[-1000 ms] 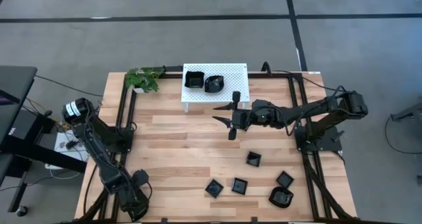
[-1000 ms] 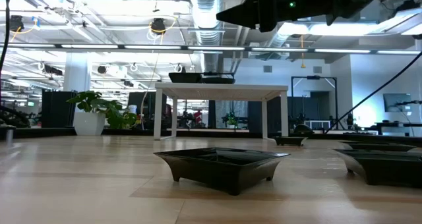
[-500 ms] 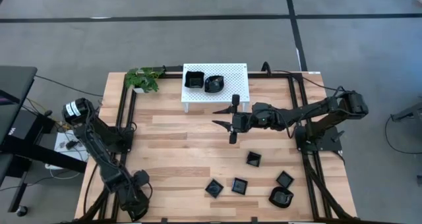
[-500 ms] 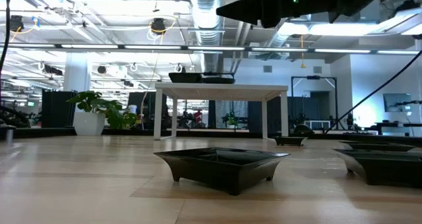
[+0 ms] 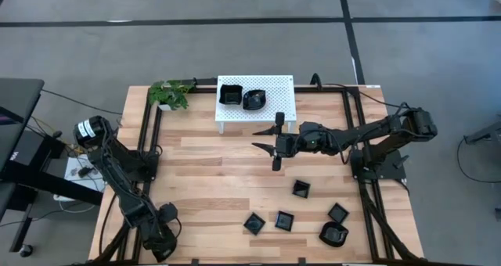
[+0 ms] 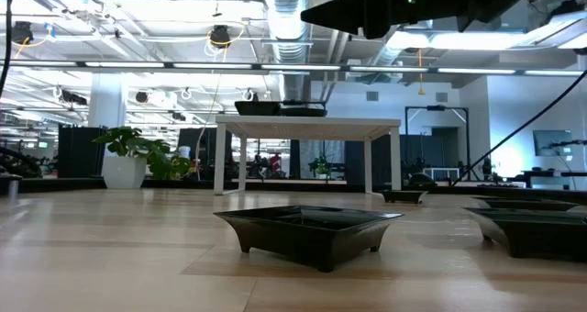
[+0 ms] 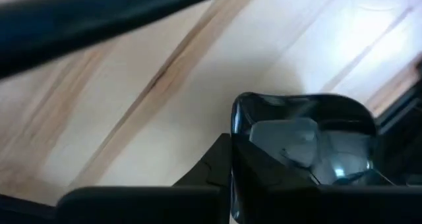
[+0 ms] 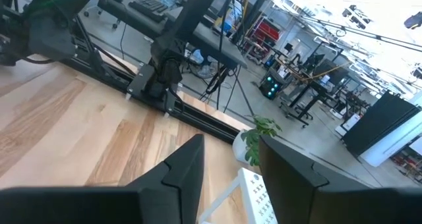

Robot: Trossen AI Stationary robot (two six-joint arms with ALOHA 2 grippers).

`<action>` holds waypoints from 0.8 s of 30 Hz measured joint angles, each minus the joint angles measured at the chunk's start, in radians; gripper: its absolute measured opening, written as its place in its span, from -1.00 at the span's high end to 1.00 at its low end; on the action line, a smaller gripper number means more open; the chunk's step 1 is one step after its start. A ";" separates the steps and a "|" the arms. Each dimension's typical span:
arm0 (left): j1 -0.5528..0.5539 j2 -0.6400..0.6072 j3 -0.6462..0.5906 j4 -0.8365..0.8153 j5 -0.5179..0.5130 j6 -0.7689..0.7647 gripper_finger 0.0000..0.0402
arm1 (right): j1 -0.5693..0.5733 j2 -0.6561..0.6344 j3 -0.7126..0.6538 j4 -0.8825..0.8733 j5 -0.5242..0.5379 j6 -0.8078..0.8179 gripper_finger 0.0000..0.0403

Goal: Pick & Place Mini shaped plates
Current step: Stack the black leaf-shaped plate on top of the black leaf-shaped plates on the shelf

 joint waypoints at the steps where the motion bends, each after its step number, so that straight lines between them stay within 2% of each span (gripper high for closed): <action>1: 0.003 -0.009 0.000 -0.001 0.000 0.000 0.96 | 0.001 0.000 0.000 0.000 0.000 0.000 0.31; 3: 0.015 -0.031 -0.001 -0.007 0.000 0.000 0.97 | 0.006 0.000 0.000 0.001 -0.007 -0.002 0.30; 6: 0.059 -0.078 -0.002 -0.012 -0.016 0.023 0.98 | 0.006 0.000 0.000 0.012 -0.101 -0.008 0.28; 11: 0.180 -0.166 -0.002 -0.058 -0.116 0.226 0.98 | 0.020 0.000 0.034 -0.020 -0.240 -0.007 0.24; 19: 0.517 -0.263 -0.001 -0.096 -0.182 0.657 0.98 | 0.086 0.000 0.046 -0.134 -0.263 -0.008 0.22; 24: 0.748 -0.273 -0.001 -0.096 -0.117 0.855 0.98 | 0.144 0.000 0.046 -0.204 -0.263 -0.008 0.25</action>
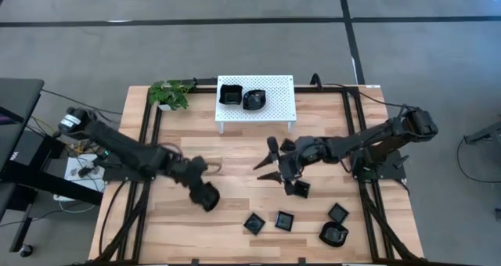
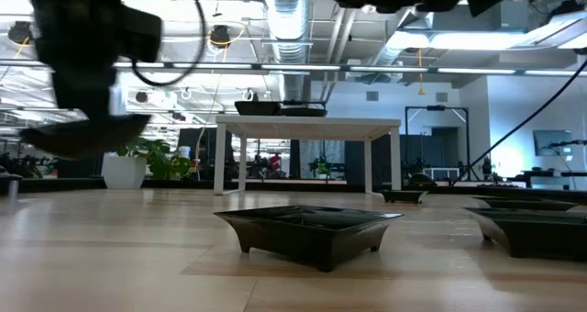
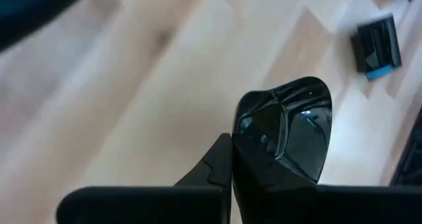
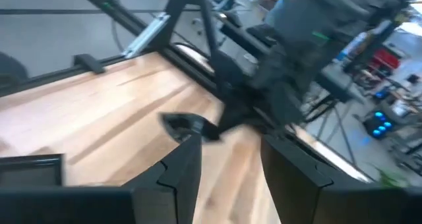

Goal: Pick & Place Mini shaped plates
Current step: Stack the black leaf-shaped plate on top of the black leaf-shaped plates on the shelf

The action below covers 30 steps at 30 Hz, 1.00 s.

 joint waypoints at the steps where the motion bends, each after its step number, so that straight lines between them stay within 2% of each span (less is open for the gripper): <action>1: 0.044 0.000 0.000 0.001 0.026 0.036 0.98 | 0.011 0.001 0.000 -0.004 0.000 0.000 0.26; 6: 0.248 0.000 0.000 0.013 0.206 0.086 0.98 | 0.046 0.043 0.002 0.005 0.000 -0.015 0.27; 11: 0.384 0.000 0.000 0.016 0.373 0.135 0.96 | 0.051 0.176 0.081 -0.002 0.001 -0.039 0.22; 14: 0.412 0.000 0.000 0.017 0.402 0.192 0.97 | 0.048 0.261 0.177 -0.047 0.002 -0.103 0.17; 20: 0.414 0.000 0.001 0.027 0.465 0.196 0.96 | 0.042 0.428 0.404 -0.266 0.005 -0.158 0.09; 26: 0.414 0.000 0.001 0.027 0.541 0.194 0.97 | 0.049 0.559 0.556 -0.281 0.005 -0.310 0.10; 30: 0.414 0.000 0.001 0.024 0.548 0.194 0.95 | 0.048 0.620 0.641 -0.310 0.007 -0.342 0.18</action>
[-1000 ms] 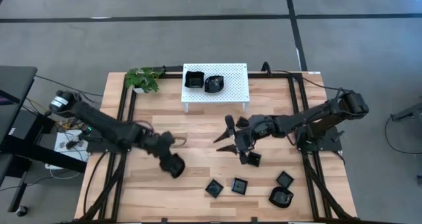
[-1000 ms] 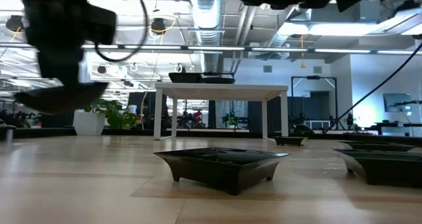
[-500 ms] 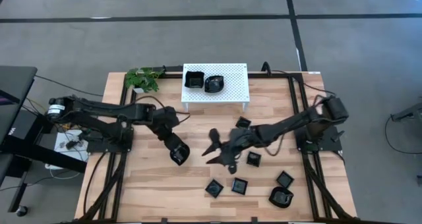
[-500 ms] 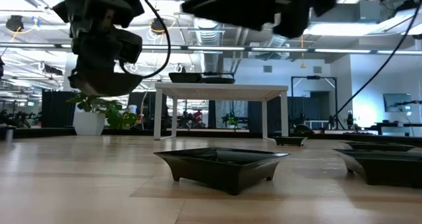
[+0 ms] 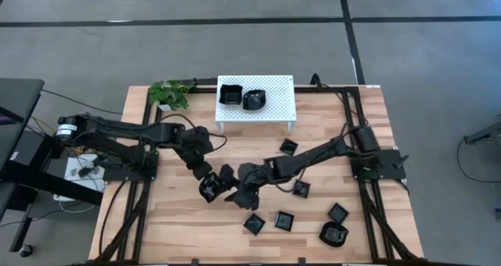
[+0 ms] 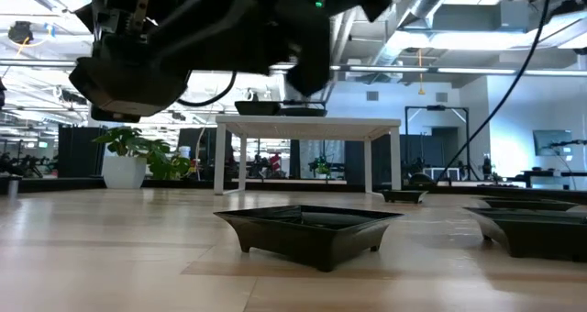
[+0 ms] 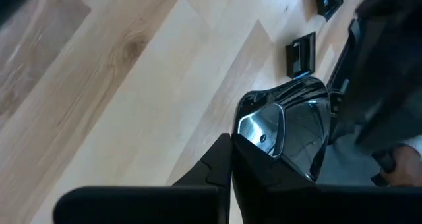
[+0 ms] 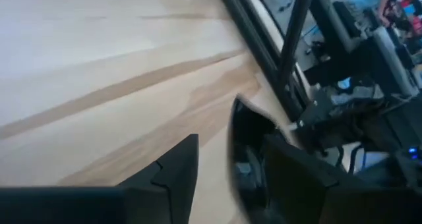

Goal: Pick & Place Mini shaped plates
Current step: Stack the black leaf-shaped plate on top of the black leaf-shaped plates on the shelf

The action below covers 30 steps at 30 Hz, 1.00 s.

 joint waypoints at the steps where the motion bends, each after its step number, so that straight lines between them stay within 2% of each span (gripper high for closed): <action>1: 0.000 0.000 0.000 0.001 0.000 0.004 0.95 | -0.002 0.013 0.021 -0.011 0.000 0.000 0.20; 8: 0.000 0.000 0.000 0.003 -0.001 0.025 0.96 | -0.027 0.054 0.096 -0.140 0.005 -0.001 0.40; 21: 0.000 0.000 0.000 0.006 -0.009 0.042 0.93 | -0.057 0.050 0.097 -0.146 -0.008 -0.054 0.74; 30: 0.000 0.000 0.000 0.030 -0.080 0.040 0.79 | -0.055 0.050 0.097 -0.165 -0.006 -0.079 0.98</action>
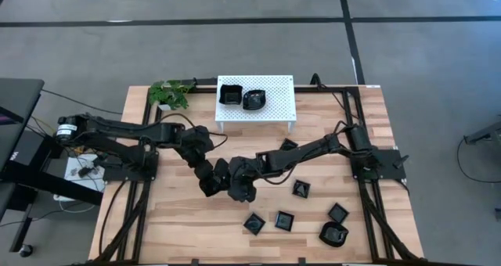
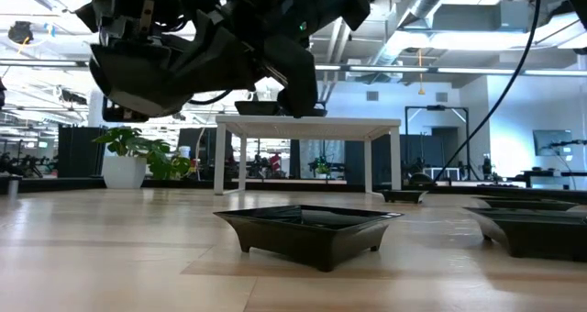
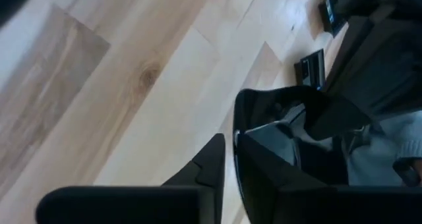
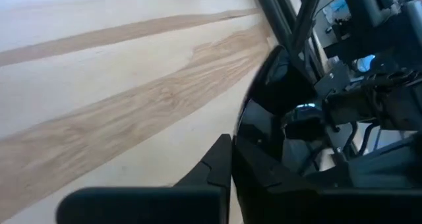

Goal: Pick & Place Mini shaped plates
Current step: Stack the black leaf-shaped plate on top of the black leaf-shaped plates on the shelf

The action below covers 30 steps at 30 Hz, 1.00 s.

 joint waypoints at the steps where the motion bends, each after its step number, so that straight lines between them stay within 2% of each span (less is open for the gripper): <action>1: 0.000 0.000 0.000 0.008 -0.009 0.001 0.77 | -0.002 0.000 0.000 -0.003 0.000 0.000 0.98; 12: 0.000 0.000 -0.002 0.088 -0.051 0.016 0.44 | -0.002 -0.004 0.000 -0.002 0.001 0.055 0.99; 19: 0.000 0.000 0.000 0.141 -0.167 0.106 0.41 | -0.002 -0.003 0.001 -0.087 0.003 0.195 0.99; 22: 0.000 0.000 0.000 0.186 -0.182 0.154 0.43 | 0.005 -0.003 0.001 -0.138 0.012 0.248 0.99; 27: -0.028 0.000 0.000 0.247 -0.184 0.279 0.49 | 0.033 -0.018 0.001 -0.227 0.152 0.335 0.99; 30: -0.075 0.000 0.000 0.297 -0.255 0.374 0.52 | 0.060 -0.062 0.000 -0.314 0.277 0.352 0.99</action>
